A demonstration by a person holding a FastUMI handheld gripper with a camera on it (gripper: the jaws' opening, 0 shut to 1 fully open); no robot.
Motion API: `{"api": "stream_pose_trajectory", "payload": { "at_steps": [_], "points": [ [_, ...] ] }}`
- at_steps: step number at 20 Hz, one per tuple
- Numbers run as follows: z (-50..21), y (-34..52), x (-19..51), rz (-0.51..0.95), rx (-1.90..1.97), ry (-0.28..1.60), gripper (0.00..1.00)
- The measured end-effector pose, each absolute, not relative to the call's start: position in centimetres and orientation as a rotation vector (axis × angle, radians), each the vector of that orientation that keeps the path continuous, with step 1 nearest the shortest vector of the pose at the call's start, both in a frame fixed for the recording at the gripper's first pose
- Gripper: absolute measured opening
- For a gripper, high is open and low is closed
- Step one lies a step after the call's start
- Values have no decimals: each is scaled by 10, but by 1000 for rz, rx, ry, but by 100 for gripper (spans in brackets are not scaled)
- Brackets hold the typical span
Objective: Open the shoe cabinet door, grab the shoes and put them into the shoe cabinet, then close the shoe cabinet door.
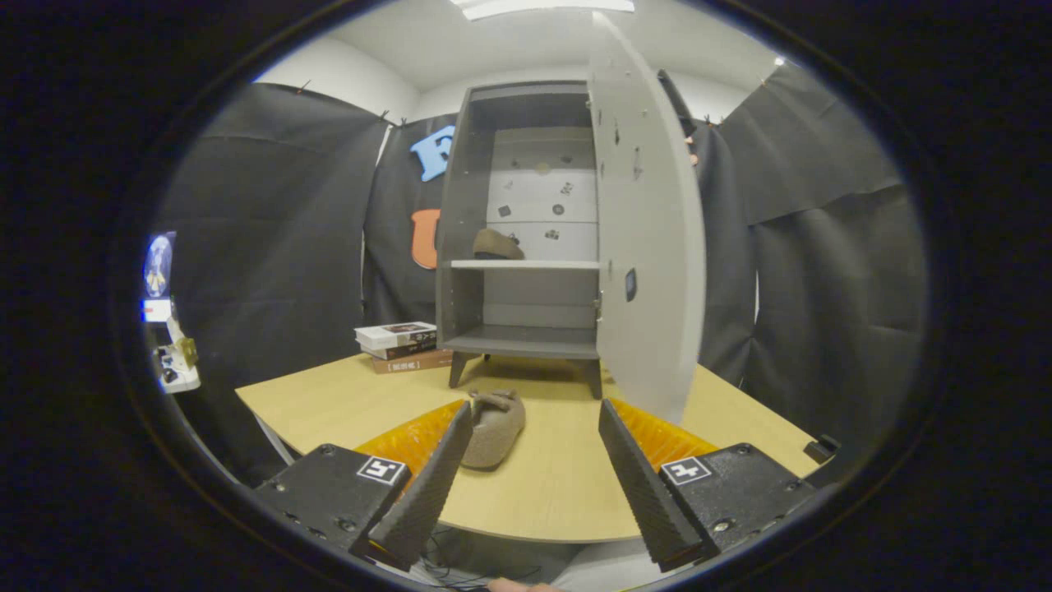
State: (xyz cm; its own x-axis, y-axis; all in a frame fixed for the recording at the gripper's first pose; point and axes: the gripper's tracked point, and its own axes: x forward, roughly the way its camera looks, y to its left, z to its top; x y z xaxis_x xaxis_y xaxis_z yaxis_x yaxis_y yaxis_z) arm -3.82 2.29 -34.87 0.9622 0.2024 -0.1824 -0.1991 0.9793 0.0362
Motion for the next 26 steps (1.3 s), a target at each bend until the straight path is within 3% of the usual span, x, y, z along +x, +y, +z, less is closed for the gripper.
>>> {"api": "stream_pose_trajectory", "payload": {
  "at_steps": [18, 20, 22, 25, 26],
  "points": [
    [-446, 164, 124, 175, 73, 343, 97],
    [-463, 166, 134, 156, 82, 412, 91],
    [-468, 161, 145, 130, 58, 446, 76],
    [-488, 156, 157, 86, 12, 539, 68],
    [-492, 159, 162, 83, 10, 549, 58]
  ]
}}
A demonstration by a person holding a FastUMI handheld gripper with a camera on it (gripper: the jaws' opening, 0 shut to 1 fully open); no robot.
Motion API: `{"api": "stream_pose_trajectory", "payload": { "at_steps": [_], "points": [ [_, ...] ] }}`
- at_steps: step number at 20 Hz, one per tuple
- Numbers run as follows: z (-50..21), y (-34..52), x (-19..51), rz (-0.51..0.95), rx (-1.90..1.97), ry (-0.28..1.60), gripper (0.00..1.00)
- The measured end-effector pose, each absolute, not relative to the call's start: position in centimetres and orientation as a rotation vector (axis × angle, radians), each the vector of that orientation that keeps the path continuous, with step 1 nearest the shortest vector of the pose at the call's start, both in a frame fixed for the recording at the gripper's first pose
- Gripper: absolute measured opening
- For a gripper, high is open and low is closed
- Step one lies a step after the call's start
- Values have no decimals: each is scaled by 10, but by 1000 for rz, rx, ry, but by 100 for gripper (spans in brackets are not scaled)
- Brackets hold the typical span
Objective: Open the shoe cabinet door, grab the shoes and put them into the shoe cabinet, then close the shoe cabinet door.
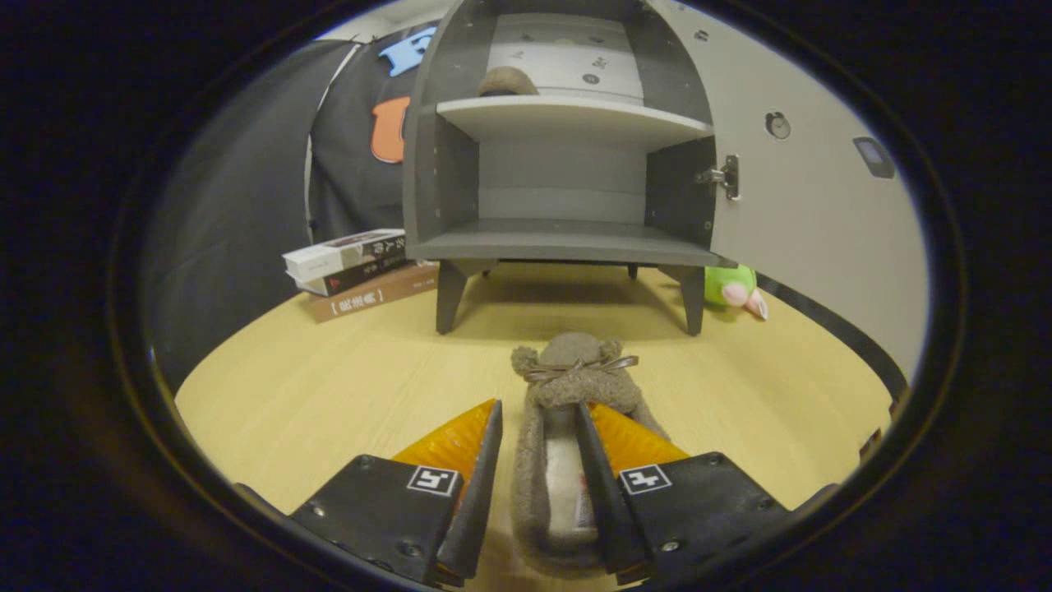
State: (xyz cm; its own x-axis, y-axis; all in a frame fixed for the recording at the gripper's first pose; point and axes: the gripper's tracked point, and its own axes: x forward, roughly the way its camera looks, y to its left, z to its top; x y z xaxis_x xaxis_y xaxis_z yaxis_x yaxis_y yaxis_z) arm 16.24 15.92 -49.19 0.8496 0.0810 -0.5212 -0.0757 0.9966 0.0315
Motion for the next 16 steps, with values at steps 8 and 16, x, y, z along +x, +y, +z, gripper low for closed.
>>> {"api": "stream_pose_trajectory", "payload": {
  "at_steps": [8, 16],
  "points": [
    [-457, 134, 167, 95, 187, 329, 7],
    [-468, 156, 148, 138, 99, 438, 34]
  ]
}}
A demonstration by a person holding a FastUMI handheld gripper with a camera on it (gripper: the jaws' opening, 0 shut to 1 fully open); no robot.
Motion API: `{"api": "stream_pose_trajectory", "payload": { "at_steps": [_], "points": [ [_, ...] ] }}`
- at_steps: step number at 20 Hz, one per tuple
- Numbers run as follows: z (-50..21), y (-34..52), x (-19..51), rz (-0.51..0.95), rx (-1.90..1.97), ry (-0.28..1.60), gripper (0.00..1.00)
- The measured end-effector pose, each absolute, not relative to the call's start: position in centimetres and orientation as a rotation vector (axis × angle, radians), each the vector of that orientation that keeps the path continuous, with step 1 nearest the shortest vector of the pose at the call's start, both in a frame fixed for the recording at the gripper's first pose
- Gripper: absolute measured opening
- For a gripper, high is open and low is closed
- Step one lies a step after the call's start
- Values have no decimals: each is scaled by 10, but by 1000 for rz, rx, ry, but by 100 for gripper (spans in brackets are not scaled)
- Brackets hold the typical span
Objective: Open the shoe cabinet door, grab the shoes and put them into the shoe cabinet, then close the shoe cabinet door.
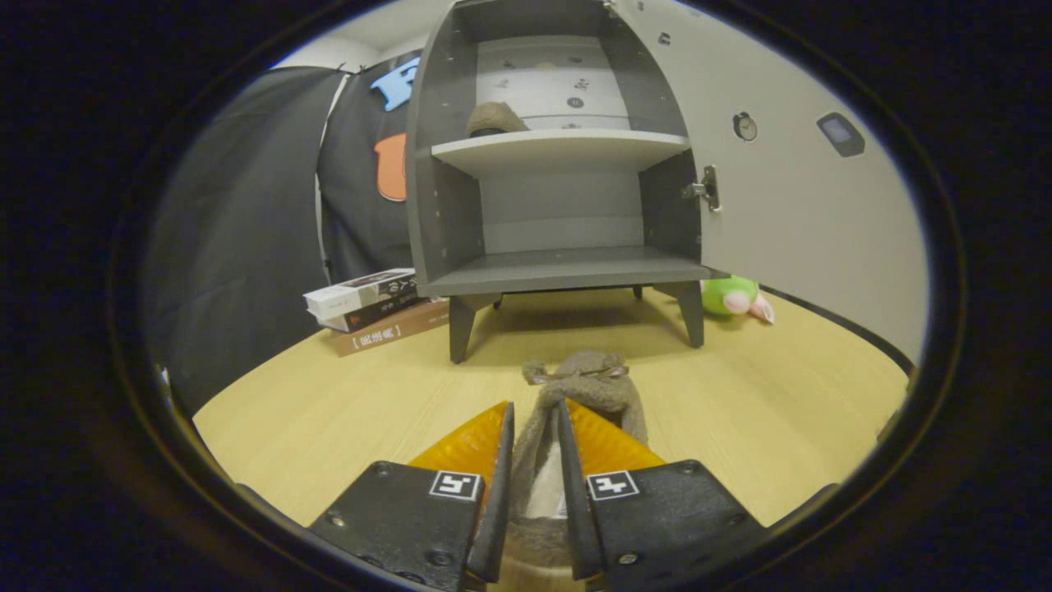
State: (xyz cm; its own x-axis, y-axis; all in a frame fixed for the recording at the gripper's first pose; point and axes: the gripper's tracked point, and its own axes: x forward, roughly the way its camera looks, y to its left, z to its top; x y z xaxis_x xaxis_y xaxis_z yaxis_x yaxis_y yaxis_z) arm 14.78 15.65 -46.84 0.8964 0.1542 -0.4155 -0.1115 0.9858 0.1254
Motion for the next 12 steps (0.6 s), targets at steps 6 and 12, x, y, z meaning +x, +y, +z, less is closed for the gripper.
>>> {"api": "stream_pose_trajectory", "payload": {
  "at_steps": [6, 12],
  "points": [
    [-500, 163, 172, 117, 184, 593, 46],
    [-478, 178, 175, 267, 240, 474, 15]
  ]
}}
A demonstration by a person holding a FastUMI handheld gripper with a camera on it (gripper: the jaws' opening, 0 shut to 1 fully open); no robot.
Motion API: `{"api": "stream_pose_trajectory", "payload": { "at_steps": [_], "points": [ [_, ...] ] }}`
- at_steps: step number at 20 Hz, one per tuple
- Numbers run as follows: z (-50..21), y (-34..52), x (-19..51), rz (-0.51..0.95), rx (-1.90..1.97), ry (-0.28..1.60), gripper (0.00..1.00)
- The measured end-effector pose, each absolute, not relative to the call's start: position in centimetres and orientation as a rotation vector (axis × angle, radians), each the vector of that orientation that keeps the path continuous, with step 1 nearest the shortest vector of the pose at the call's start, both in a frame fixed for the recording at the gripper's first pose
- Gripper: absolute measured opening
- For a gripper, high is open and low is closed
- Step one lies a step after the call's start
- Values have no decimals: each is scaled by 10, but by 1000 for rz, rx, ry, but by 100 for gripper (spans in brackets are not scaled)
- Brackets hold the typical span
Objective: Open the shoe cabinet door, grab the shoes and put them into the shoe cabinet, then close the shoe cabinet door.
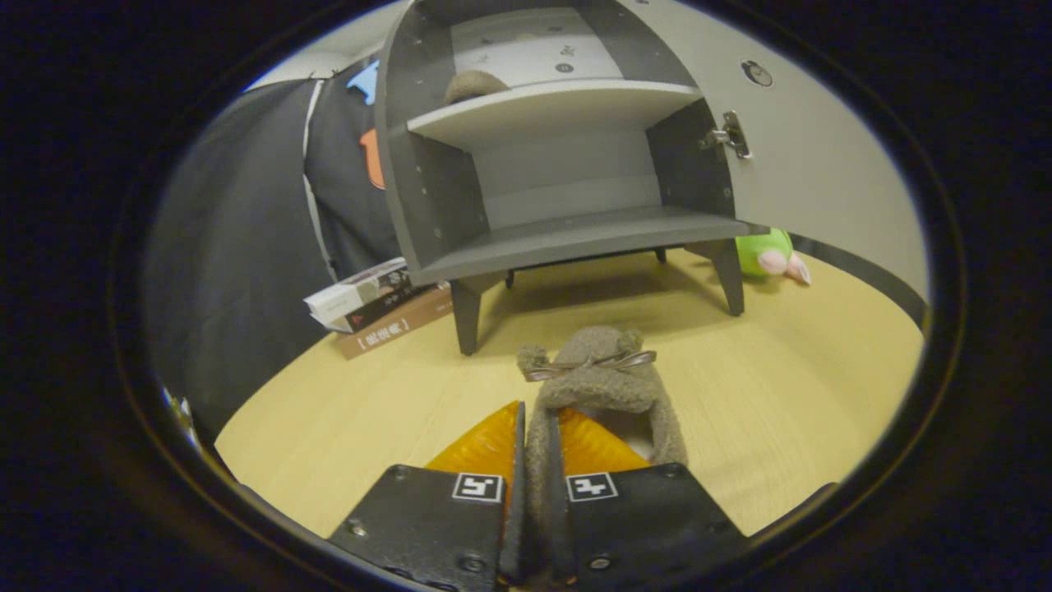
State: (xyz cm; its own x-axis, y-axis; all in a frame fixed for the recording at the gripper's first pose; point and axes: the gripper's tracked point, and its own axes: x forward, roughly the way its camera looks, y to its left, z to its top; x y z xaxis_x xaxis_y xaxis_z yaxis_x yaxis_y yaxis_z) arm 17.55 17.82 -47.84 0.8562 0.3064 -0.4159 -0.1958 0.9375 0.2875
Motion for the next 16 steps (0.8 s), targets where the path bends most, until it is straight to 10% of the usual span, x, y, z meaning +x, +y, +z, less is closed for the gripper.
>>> {"api": "stream_pose_trajectory", "payload": {
  "at_steps": [16],
  "points": [
    [-281, 120, 100, 276, 205, 140, 11]
  ]
}}
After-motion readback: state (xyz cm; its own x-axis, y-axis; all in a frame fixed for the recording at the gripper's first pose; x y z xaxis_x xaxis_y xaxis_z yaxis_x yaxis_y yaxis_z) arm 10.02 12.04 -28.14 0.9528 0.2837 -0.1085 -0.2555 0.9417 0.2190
